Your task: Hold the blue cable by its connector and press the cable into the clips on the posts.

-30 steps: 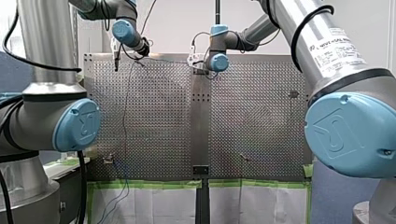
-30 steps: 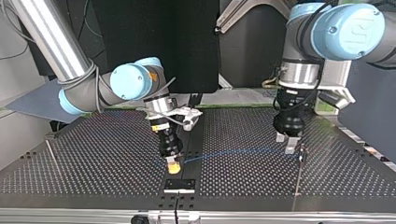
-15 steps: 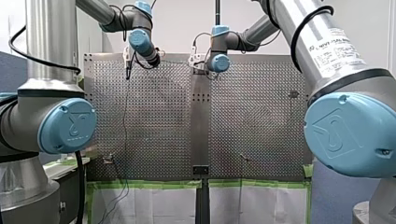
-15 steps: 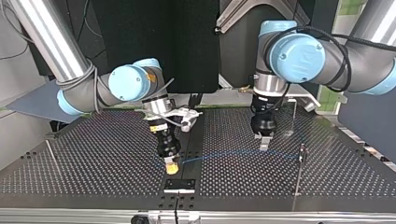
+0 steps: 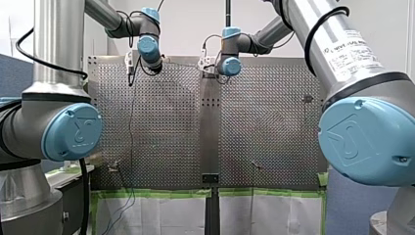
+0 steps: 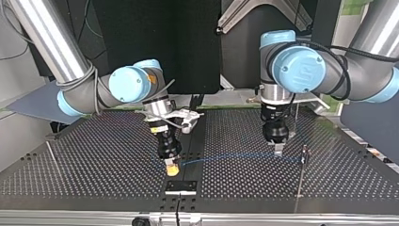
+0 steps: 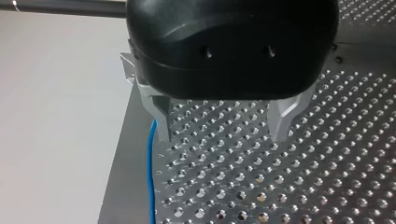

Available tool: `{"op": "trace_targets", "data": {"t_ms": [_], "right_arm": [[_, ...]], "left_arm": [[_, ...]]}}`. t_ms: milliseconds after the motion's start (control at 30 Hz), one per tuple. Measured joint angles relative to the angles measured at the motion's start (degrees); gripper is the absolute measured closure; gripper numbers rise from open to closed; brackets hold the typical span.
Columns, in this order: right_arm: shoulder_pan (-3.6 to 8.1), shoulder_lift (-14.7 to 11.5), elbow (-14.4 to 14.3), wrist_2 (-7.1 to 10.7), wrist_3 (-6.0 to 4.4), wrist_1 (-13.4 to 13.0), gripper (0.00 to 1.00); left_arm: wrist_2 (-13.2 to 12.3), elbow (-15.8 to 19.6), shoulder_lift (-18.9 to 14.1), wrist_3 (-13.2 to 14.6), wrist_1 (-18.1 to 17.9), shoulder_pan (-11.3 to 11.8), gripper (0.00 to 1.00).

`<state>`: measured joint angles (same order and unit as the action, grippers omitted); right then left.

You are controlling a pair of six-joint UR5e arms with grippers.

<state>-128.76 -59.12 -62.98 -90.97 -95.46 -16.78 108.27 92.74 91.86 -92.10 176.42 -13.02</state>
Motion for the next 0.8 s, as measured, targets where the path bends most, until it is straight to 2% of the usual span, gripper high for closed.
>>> {"op": "trace_targets", "data": {"t_ms": [267, 567, 800], "right_arm": [[0.23, 0.08, 0.0, -0.02, 0.0, -0.06, 1.0], [0.79, 0.18, 0.0, -0.17, 0.0, -0.1, 1.0], [0.93, 0.39, 0.0, -0.06, 0.02, -0.17, 1.0]], "left_arm": [[-0.64, -0.11, 0.02, 0.07, 0.49, 0.1, 0.0], [-0.52, 0.02, -0.04, -0.04, 4.07, 0.17, 0.0], [-0.37, 0.05, -0.07, 0.12, 3.87, 0.18, 0.0]]}}
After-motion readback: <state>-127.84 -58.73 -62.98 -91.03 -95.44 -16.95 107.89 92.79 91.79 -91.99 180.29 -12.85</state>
